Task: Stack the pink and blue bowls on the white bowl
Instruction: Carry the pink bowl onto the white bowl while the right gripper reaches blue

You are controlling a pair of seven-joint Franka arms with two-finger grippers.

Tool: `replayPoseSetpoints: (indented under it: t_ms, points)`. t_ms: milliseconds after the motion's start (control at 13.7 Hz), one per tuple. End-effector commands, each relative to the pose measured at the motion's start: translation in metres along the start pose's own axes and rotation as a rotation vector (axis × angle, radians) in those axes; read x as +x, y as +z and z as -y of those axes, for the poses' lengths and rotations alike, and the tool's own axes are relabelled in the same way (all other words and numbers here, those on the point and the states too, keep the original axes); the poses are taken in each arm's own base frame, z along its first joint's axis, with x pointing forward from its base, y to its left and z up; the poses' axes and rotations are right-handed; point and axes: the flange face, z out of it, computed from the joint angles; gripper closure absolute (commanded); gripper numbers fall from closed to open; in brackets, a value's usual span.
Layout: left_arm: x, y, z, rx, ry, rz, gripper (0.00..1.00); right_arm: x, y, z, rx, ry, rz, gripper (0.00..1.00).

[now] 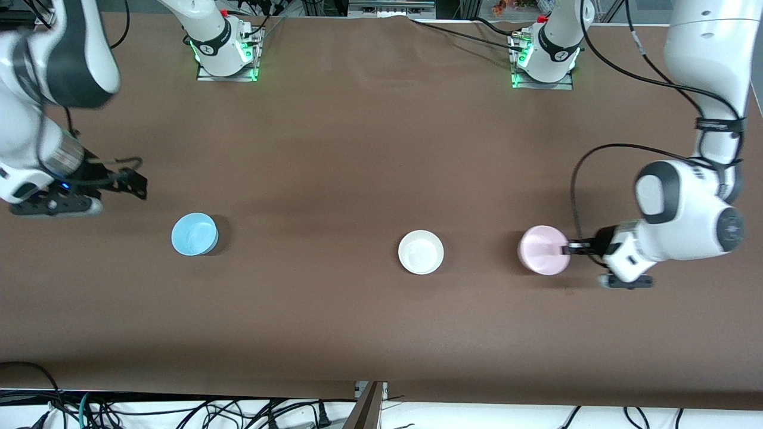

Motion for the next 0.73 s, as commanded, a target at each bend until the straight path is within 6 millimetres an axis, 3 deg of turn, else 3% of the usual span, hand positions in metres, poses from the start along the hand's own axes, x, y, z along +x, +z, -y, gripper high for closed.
replayPoseSetpoints:
  t_ms: [0, 218, 291, 437, 655]
  points:
    - [-0.013, 0.012, -0.073, -0.029, 0.014, 0.021, 1.0, 0.001, 0.077, -0.018, -0.013, -0.001, -0.018, 0.03]
    - [-0.018, 0.036, -0.139, -0.049, 0.011, -0.045, 1.0, 0.014, 0.157, -0.031, -0.033, 0.007, -0.069, 0.09]
    - [-0.021, 0.051, -0.157, -0.054, 0.016, -0.054, 1.0, 0.015, 0.171, -0.031, -0.027, 0.016, -0.067, 0.1]
    - [-0.022, 0.065, -0.178, -0.064, 0.022, -0.096, 1.0, 0.014, 0.174, -0.031, -0.016, 0.029, -0.063, 0.11]
    - [-0.026, 0.086, -0.2, -0.074, 0.051, -0.123, 1.0, 0.01, 0.196, -0.027, -0.01, 0.029, -0.03, 0.15]
